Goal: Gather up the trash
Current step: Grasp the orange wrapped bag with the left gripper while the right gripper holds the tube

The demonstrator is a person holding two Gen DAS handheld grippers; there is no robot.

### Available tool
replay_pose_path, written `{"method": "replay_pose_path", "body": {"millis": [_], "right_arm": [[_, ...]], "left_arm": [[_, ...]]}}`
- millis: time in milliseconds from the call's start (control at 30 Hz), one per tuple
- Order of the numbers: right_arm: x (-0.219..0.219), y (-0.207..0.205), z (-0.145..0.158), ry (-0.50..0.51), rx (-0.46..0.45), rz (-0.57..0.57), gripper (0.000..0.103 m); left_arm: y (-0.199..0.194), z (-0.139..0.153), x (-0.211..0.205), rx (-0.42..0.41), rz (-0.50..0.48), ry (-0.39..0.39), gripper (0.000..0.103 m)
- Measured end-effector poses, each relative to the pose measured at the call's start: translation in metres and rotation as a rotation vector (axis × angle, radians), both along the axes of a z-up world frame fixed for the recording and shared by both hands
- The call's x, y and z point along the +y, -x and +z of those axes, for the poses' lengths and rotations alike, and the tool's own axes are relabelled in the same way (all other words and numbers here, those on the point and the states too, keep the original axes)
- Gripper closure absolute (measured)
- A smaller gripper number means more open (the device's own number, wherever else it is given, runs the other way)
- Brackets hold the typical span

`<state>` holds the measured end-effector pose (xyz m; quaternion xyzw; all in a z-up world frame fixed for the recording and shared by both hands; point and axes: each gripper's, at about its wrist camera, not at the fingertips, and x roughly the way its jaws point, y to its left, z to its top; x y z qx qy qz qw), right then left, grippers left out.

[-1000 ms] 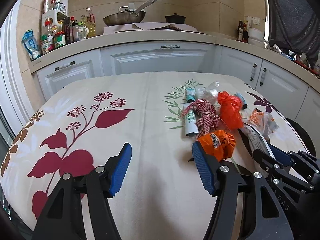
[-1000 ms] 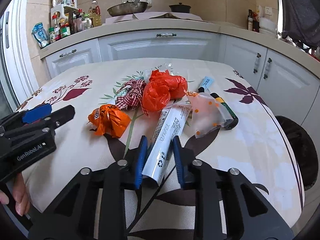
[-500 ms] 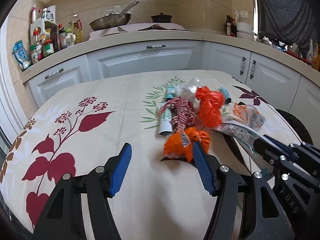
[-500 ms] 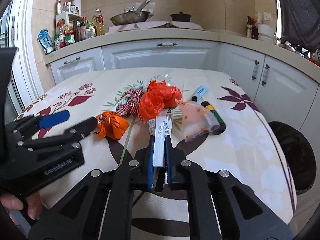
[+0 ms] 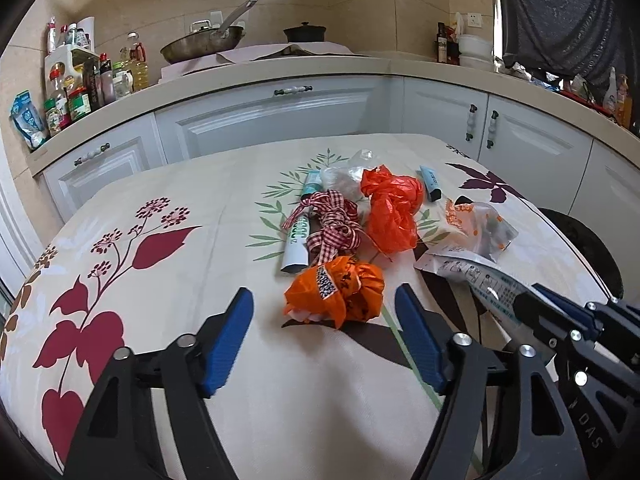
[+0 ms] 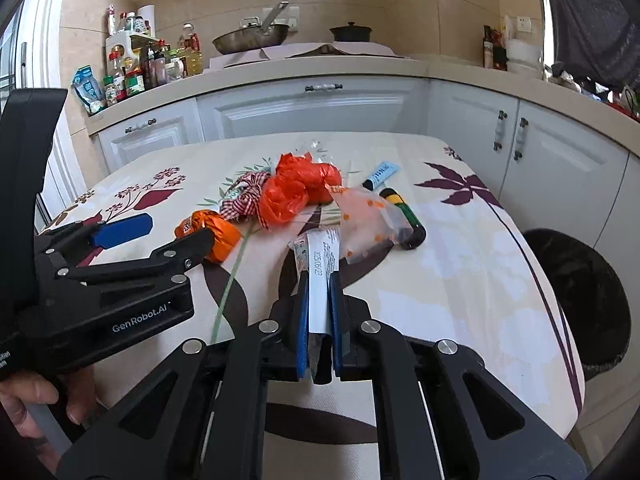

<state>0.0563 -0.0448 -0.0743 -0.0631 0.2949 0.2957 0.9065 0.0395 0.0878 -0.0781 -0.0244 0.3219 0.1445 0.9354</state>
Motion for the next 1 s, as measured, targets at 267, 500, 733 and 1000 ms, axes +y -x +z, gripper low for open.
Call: {"method": "replay_pose_path", "body": {"millis": [267, 500, 733, 1000], "right_arm": [[0.000, -0.004, -0.001, -0.003, 0.007, -0.001, 0.094], [0.001, -0.009, -0.002, -0.009, 0.017, -0.002, 0.094], [0.003, -0.011, -0.002, -0.012, 0.020, 0.003, 0.094], [0.005, -0.009, 0.001, -0.017, 0.008, 0.011, 0.094]], "left_arm": [[-0.016, -0.001, 0.008, 0.044, 0.015, 0.042, 0.027], [-0.024, -0.008, 0.009, 0.079, -0.023, 0.046, 0.047], [-0.015, -0.005, 0.009, 0.052, -0.041, 0.046, 0.050], [0.001, 0.003, 0.018, 0.024, -0.010, 0.044, 0.050]]}}
